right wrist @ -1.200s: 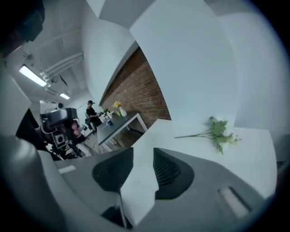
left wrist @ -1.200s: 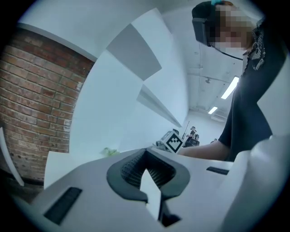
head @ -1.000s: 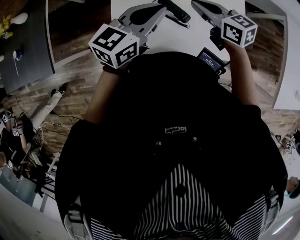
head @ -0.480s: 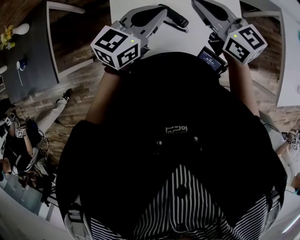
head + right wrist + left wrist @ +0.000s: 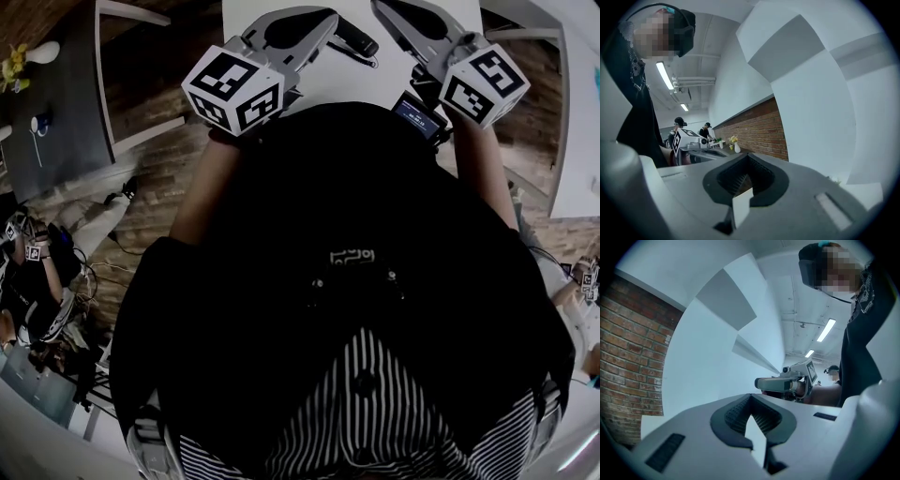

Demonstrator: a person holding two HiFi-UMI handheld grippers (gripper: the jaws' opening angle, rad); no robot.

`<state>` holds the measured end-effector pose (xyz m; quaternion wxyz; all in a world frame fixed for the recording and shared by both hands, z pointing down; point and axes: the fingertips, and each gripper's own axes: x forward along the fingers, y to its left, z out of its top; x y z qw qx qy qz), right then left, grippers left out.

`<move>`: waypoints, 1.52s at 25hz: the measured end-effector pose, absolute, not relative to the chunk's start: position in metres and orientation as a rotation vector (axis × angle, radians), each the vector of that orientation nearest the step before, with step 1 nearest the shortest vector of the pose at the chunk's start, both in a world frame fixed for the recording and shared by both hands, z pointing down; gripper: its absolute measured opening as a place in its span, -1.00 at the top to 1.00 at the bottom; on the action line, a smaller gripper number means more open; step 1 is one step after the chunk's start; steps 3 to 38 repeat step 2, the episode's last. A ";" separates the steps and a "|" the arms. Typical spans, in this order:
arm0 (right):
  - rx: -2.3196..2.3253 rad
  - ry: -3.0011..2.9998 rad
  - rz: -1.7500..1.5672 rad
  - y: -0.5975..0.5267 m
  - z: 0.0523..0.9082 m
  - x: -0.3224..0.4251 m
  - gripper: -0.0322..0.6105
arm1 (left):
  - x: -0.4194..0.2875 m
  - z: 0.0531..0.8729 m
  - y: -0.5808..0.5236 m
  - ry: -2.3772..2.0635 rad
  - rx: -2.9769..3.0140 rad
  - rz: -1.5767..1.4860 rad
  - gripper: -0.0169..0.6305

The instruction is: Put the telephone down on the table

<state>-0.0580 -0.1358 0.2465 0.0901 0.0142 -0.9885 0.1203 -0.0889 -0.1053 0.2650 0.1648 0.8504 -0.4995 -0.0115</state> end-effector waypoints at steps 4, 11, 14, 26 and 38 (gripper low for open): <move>0.033 -2.942 0.350 -0.135 0.246 -0.062 0.89 | -0.091 0.265 -0.103 -1.434 2.421 -0.035 0.94; 0.033 -2.942 0.350 -0.135 0.246 -0.062 0.89 | -0.091 0.265 -0.103 -1.434 2.421 -0.035 0.94; 0.033 -2.942 0.350 -0.135 0.246 -0.062 0.89 | -0.091 0.265 -0.103 -1.434 2.421 -0.035 0.94; 0.033 -2.942 0.350 -0.135 0.246 -0.062 0.89 | -0.091 0.265 -0.103 -1.434 2.421 -0.035 0.94; 0.033 -2.942 0.350 -0.135 0.246 -0.062 0.89 | -0.091 0.265 -0.103 -1.434 2.421 -0.035 0.94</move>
